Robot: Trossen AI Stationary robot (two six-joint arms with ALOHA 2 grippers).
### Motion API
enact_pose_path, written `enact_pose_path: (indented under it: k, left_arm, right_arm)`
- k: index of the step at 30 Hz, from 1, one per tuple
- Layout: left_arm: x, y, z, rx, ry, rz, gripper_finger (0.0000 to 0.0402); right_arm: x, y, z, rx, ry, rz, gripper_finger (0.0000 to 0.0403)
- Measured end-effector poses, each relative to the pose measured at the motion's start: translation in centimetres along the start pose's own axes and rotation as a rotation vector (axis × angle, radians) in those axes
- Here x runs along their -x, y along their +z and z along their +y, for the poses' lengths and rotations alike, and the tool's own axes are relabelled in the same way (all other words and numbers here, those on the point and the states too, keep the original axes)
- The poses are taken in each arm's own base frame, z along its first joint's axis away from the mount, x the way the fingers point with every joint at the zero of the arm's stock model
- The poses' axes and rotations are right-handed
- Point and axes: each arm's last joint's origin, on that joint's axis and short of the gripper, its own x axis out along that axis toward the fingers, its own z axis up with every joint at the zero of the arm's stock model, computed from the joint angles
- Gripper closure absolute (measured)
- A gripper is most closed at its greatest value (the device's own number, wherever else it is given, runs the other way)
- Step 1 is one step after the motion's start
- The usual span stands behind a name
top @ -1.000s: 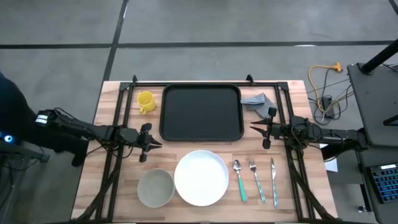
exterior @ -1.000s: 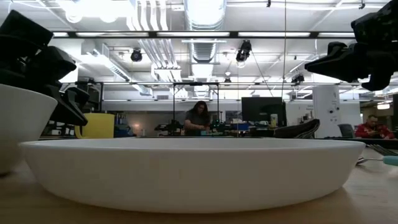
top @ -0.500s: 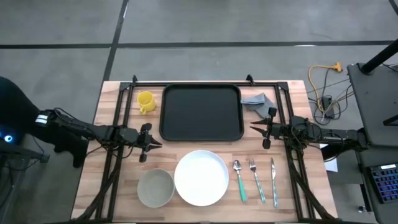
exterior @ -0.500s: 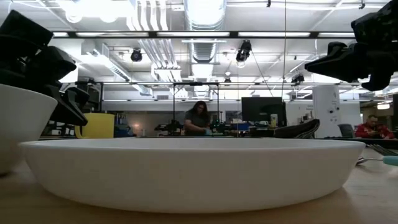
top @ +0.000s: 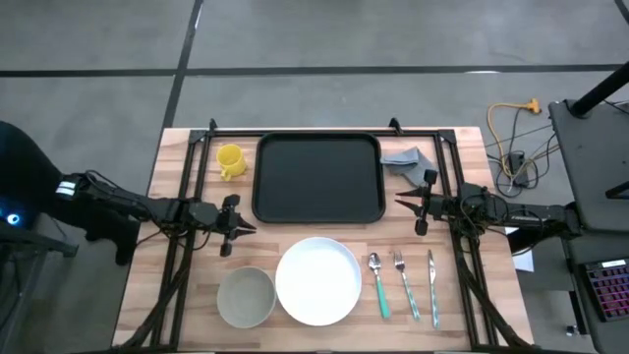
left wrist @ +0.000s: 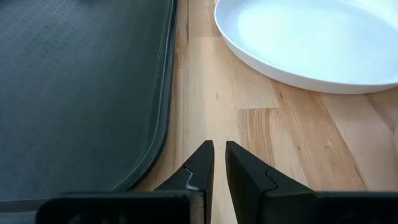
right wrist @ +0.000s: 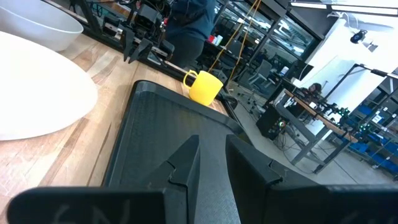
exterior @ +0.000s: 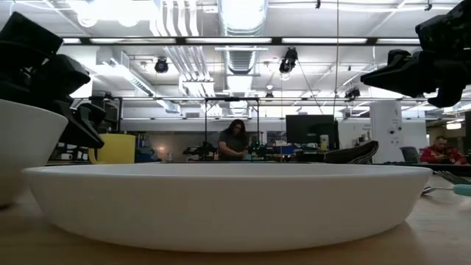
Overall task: Set up tray
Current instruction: Put the yellow mug on the black serving tray
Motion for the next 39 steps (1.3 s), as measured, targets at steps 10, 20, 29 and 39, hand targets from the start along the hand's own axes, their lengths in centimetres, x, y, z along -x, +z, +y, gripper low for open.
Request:
enact_pose_path:
  k: [10,20,29,39]
  left_arm:
    - [1.4,5.0,0.0,0.059,-0.019,-0.54,0.0375]
    - [2.1,6.5,0.2,0.074,-0.005,-0.655,0.0375]
    - [2.0,8.0,0.2,0.073,-0.003,-0.642,0.0375]
    - [1.1,10.4,0.0,0.071,-0.001,-0.593,0.0375]
  right_arm:
    - [0.0,0.0,0.0,0.0,0.0,0.0,0.0335]
    - [0.0,0.0,-0.4,-0.063,-0.121,0.036,0.0335]
    - [0.0,0.0,-0.4,-0.048,-0.125,0.04,0.0335]
    - [0.0,0.0,-0.4,-0.045,-0.125,0.041,0.0335]
